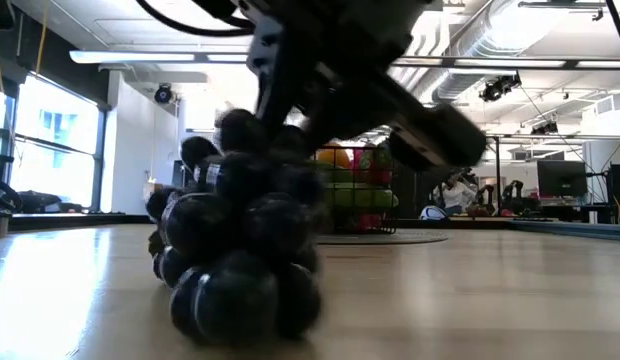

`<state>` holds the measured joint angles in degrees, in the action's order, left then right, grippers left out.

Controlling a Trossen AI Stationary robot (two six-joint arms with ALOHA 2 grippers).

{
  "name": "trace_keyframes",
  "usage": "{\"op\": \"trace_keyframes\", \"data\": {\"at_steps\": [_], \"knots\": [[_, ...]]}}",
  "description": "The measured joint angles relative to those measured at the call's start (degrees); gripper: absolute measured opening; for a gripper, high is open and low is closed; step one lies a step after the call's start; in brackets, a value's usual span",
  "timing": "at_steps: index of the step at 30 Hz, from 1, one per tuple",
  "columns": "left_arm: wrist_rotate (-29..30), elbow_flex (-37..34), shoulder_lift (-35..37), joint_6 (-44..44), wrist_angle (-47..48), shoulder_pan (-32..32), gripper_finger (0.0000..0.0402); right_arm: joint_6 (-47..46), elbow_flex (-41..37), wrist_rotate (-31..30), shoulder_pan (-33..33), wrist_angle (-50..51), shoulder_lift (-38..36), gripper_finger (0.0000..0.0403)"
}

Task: Build produce basket
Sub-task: Put the black grapes into the black wire basket

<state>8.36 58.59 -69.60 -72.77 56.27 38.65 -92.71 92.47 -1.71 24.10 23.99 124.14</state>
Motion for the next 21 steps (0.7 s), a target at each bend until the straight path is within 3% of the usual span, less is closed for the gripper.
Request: {"op": "trace_keyframes", "data": {"at_steps": [11, 21], "knots": [[0.0, 0.0, 0.0, 4.46, 0.0, -1.26, 0.0353, 11.32, 7.55, -3.06, -5.3, 9.97, 0.0, 0.0002], [-0.02, 0.0, 0.0, 6.38, 0.0, -3.18, 0.0353, 26.63, 21.08, -9.51, -11.6, 29.86, -0.04, 0.0001]]}}
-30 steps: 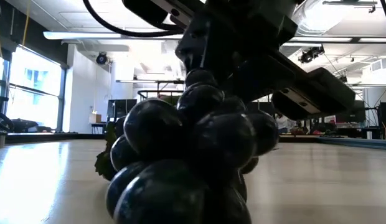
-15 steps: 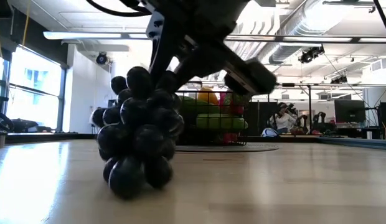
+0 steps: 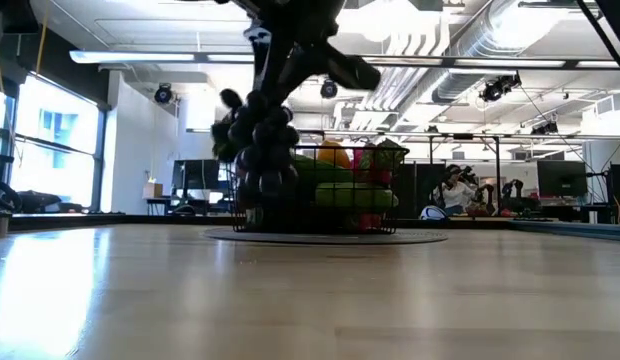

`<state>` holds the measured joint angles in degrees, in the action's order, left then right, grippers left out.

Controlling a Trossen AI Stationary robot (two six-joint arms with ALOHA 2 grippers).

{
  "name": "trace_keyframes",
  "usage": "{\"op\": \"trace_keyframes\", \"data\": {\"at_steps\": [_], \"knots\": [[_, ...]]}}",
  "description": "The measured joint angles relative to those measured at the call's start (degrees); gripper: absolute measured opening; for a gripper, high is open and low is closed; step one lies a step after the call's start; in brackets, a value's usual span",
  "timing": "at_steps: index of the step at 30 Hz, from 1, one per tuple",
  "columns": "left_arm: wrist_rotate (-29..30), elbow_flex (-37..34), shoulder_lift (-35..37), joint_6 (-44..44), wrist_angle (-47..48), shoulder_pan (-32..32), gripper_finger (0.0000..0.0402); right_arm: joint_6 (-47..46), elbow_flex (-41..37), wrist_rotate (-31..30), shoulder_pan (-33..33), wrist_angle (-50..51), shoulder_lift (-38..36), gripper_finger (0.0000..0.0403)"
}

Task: Build produce basket
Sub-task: Put the black grapes into the black wire basket

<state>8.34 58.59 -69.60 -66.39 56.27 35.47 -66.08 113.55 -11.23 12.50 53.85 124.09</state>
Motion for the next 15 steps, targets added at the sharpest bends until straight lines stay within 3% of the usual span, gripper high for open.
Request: {"op": "trace_keyframes", "data": {"at_steps": [9, 15], "knots": [[-0.48, 0.0, 0.0, -0.86, 0.0, -0.27, 0.0353, 12.82, 12.84, -8.43, -5.6, 14.69, -0.02, 0.0001], [0.09, 0.0, 0.0, -0.94, 0.0, -1.43, 0.0353, 20.08, 19.44, -9.56, -11.64, 19.79, -0.04, 0.0]]}}
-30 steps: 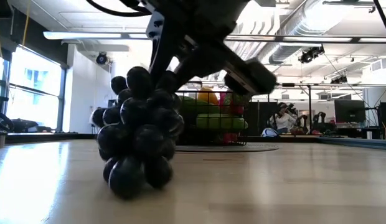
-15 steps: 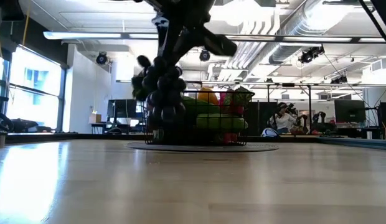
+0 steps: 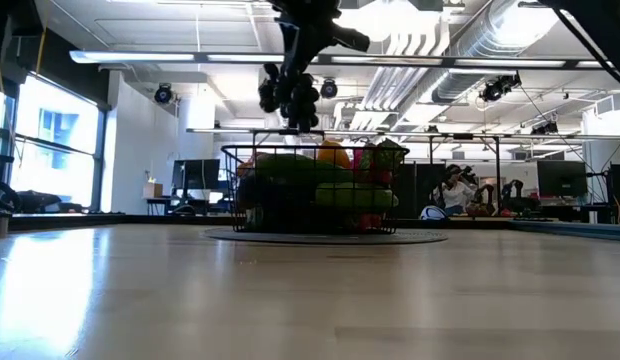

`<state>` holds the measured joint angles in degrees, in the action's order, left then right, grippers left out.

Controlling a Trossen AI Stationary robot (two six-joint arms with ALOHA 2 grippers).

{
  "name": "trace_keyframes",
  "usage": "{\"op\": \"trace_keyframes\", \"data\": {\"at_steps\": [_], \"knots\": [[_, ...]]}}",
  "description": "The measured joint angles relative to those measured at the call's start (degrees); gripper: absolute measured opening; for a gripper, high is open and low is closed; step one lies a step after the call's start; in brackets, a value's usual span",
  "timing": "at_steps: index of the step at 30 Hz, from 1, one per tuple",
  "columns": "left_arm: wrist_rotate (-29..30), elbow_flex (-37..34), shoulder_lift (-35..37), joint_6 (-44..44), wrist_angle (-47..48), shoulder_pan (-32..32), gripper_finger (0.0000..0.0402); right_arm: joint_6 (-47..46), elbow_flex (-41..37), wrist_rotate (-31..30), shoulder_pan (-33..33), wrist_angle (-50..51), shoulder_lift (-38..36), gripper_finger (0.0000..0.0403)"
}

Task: Build produce basket
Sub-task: Put the black grapes into the black wire basket

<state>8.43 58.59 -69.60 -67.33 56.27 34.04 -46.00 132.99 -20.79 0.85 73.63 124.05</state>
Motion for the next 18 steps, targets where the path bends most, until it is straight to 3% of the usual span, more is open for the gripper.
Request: {"op": "trace_keyframes", "data": {"at_steps": [12, 18], "knots": [[0.15, 0.0, 0.02, 0.02, -0.11, -3.56, 0.0353, 11.87, 1.18, 8.82, -13.49, 2.59, -0.62, 0.0002], [0.13, 0.0, 0.0, 0.02, -0.11, -4.74, 0.0353, 16.34, 1.18, 10.46, -16.81, 2.42, -0.62, 0.0051]]}}
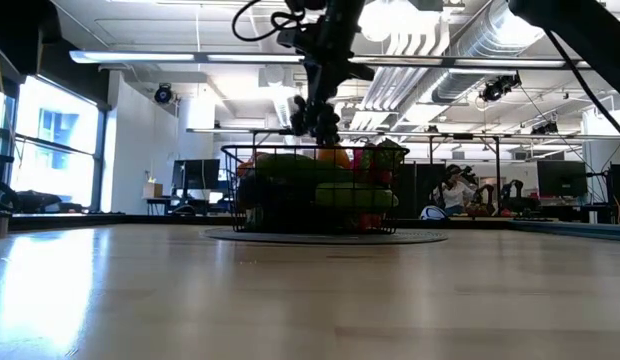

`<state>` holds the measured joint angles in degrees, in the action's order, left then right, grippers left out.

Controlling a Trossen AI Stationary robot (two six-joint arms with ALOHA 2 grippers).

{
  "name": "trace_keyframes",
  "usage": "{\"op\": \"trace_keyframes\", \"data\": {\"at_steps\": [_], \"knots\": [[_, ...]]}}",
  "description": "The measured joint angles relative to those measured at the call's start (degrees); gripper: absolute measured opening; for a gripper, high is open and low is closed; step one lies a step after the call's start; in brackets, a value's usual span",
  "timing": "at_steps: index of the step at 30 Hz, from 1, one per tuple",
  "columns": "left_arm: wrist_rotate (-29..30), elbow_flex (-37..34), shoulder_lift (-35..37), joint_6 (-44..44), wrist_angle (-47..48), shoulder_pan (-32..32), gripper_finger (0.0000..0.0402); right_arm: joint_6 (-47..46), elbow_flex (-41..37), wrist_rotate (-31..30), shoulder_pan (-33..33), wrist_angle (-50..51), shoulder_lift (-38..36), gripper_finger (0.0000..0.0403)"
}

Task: Build produce basket
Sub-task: Put the black grapes into the black wire basket, then put the red tomato into the black wire basket

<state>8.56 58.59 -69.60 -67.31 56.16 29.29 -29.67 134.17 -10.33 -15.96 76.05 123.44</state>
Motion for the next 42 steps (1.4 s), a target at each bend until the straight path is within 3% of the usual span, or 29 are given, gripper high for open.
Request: {"op": "trace_keyframes", "data": {"at_steps": [6, 10, 15, 24, 42], "knots": [[0.0, 0.0, 0.0, 0.0, 0.0, -0.06, 0.0353, 0.08, 0.0, 0.53, -1.02, -0.09, 0.0, 0.0121], [-0.22, -0.01, 0.0, 0.0, 0.0, -0.04, 0.0353, 0.13, 0.0, 0.48, -0.87, 0.48, -0.4, 0.0141], [-0.42, 0.0, 0.0, -0.18, -0.05, -0.02, 0.0353, 0.14, 0.0, -2.14, -0.02, 1.37, -1.07, 0.0145], [-1.92, 0.0, 0.0, -1.72, -0.17, 0.95, 0.0353, -4.86, 0.0, 0.62, 3.27, 3.06, -1.03, 0.0145], [-2.08, 0.0, 0.0, -10.36, -0.26, 9.12, 0.0353, -14.11, -0.02, 5.03, 14.33, 2.97, -1.03, 0.0145]]}}
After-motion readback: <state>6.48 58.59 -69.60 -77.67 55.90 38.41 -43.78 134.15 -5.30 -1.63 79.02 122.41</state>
